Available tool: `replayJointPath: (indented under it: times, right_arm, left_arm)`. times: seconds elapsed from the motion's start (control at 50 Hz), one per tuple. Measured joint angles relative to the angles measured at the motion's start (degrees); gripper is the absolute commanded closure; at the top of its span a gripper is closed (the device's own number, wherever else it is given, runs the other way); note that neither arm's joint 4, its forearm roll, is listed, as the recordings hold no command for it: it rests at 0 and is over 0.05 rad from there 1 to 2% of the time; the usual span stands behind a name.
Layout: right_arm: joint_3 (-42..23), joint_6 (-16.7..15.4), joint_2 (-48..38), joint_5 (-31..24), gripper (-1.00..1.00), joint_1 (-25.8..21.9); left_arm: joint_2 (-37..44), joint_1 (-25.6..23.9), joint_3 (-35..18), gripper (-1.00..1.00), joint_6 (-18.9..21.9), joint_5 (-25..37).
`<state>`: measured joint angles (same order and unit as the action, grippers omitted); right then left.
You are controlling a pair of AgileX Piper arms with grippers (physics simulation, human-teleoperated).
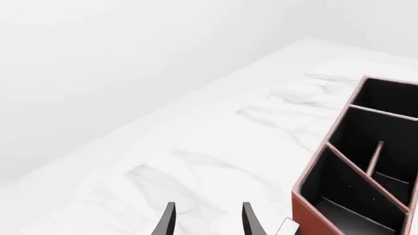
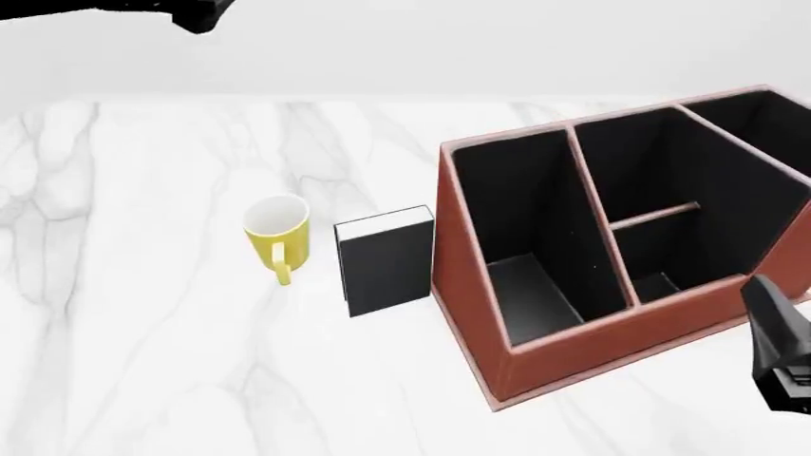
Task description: Pick up the book and place it in the back compartment of the caddy.
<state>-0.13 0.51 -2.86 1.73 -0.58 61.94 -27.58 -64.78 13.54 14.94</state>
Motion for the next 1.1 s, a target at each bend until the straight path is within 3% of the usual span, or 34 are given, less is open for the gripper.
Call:
replayJointPath:
  times: [0.16, 0.32, 0.7, 1.1]
  right_arm:
    - [0.1, 0.0, -0.1, 0.0, -1.0, -0.1]
    - [0.1, 0.2, -0.5, 0.2, -1.0, -0.2]
    - [0.1, 0.2, -2.3, 1.5, -1.0, -0.4]
    - [0.1, 0.0, -2.9, 2.1, -1.0, -0.6]
  left_arm:
    - [8.6, -4.9, -10.4, -1.0, 2.7, 5.2]
    - [14.5, -9.5, -16.2, -1.0, 2.9, 11.0]
    - [20.3, -14.7, -15.3, -1.0, 0.1, 16.2]
    - [23.5, -16.3, -12.7, -1.0, -0.9, 18.5]
